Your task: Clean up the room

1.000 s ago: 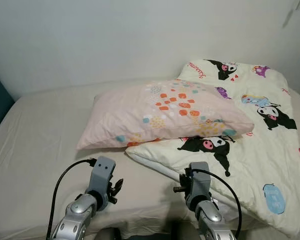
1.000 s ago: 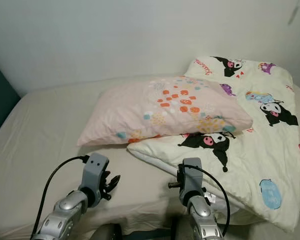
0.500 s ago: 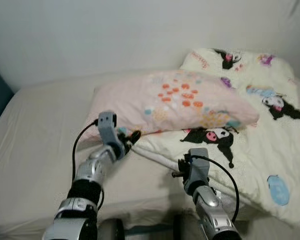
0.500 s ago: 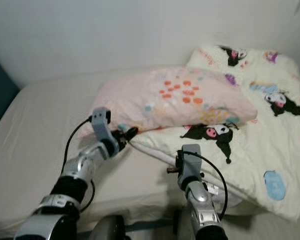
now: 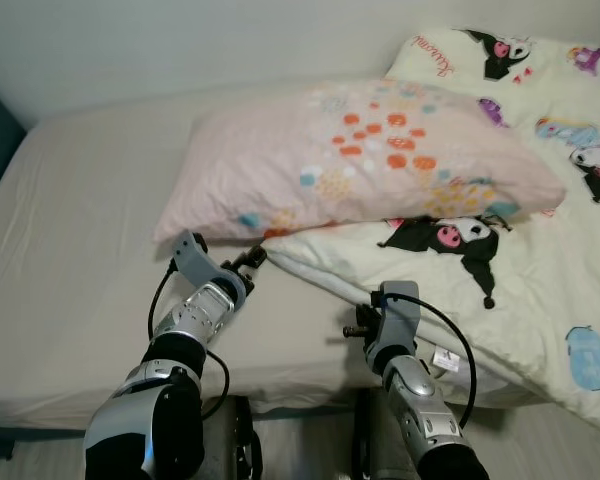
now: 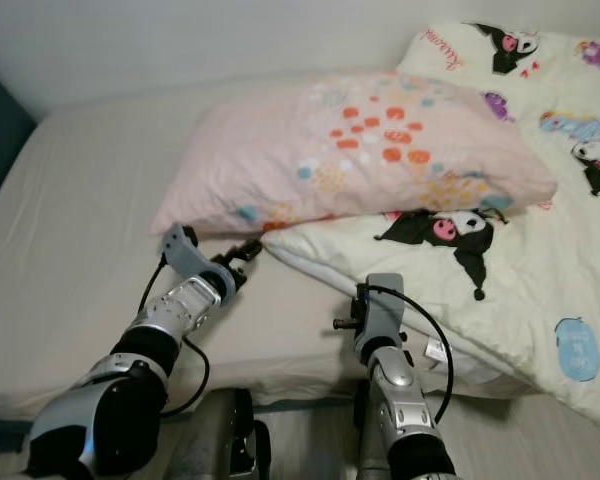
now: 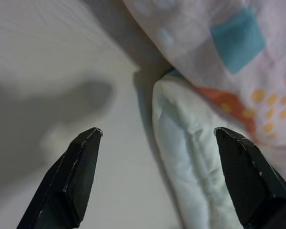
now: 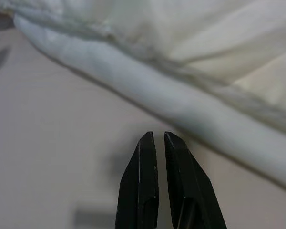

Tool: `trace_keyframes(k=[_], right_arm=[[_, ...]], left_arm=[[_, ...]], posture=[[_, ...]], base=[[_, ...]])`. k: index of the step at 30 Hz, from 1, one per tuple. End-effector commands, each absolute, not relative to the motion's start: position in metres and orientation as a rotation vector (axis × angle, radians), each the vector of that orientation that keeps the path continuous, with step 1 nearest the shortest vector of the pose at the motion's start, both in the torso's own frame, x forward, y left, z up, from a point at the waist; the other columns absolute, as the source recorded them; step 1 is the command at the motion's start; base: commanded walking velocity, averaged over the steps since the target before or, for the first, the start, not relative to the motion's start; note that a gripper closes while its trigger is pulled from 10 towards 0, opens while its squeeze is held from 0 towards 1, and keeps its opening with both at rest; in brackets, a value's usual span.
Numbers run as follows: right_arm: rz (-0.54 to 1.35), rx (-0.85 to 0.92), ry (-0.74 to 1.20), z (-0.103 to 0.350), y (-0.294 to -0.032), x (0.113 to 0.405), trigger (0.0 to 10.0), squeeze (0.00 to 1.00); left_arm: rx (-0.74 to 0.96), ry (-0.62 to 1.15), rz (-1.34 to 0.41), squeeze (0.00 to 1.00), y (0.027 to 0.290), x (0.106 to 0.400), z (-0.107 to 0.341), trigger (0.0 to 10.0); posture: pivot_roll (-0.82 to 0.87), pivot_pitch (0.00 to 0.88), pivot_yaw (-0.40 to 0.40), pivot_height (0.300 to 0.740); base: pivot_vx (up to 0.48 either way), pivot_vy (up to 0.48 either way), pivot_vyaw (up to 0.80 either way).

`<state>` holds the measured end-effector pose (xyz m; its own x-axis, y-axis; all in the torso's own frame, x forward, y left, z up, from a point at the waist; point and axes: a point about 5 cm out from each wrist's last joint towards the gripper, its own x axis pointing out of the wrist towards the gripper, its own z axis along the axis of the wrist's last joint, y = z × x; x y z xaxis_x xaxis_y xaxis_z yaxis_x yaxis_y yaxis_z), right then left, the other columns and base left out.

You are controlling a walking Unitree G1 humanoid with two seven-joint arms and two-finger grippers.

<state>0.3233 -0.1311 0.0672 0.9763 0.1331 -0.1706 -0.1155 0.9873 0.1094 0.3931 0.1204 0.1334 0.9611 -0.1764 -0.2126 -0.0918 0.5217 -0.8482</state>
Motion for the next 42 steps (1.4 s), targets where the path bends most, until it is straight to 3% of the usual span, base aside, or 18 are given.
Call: trace_keyframes(k=[1, 9, 19, 31, 32, 33, 35, 42], right_arm=[[0.138, 0.108, 0.214, 0.06, -0.124, 0.318, 10.0, 0.0], [0.141, 0.111, 0.218, 0.059, -0.124, 0.315, 10.0, 0.0], [0.131, 0.102, 0.211, 0.062, -0.129, 0.316, 10.0, 0.0], [0.122, 0.105, 0.203, 0.064, -0.128, 0.315, 10.0, 0.0], [0.121, 0.105, 0.203, 0.064, -0.128, 0.315, 10.0, 0.0], [0.118, 0.105, 0.201, 0.065, -0.127, 0.314, 10.0, 0.0], [0.114, 0.105, 0.2, 0.066, -0.127, 0.314, 10.0, 0.0], [0.106, 0.106, 0.193, 0.069, -0.127, 0.313, 10.0, 0.0]], left_arm=[[-1.131, 0.266, -0.051, 1.0, 0.12, 0.393, 0.132, 10.0], [-1.279, 0.143, -0.107, 1.0, 0.12, 0.401, 0.154, 10.0], [-1.315, 0.085, -0.179, 1.0, 0.103, 0.413, 0.19, 10.0], [-1.317, 0.088, -0.233, 1.0, 0.081, 0.414, 0.202, 10.0], [-1.27, 0.103, -0.229, 0.07, 0.078, 0.413, 0.2, 10.0], [-1.161, 0.14, -0.198, 0.0, 0.073, 0.411, 0.193, 10.0], [-1.123, 0.16, -0.171, 0.0, 0.072, 0.41, 0.189, 10.0], [-1.136, 0.169, -0.136, 0.0, 0.069, 0.41, 0.187, 10.0]], posture=[[-0.03, 0.455, 0.104, 0.627], [-0.03, 0.455, 0.104, 0.627], [-0.04, 0.452, 0.119, 0.627], [-0.07, 0.457, 0.155, 0.627], [-0.08, 0.458, 0.159, 0.627], [-0.09, 0.46, 0.166, 0.627], [-0.09, 0.463, 0.171, 0.627], [-0.12, 0.47, 0.193, 0.627]], base=[[0.0, 0.0, 0.0], [0.0, 0.0, 0.0], [0.0, 0.0, 0.0], [0.0, 0.0, 0.0], [0.0, 0.0, 0.0], [0.0, 0.0, 0.0], [0.0, 0.0, 0.0], [0.0, 0.0, 0.0]])
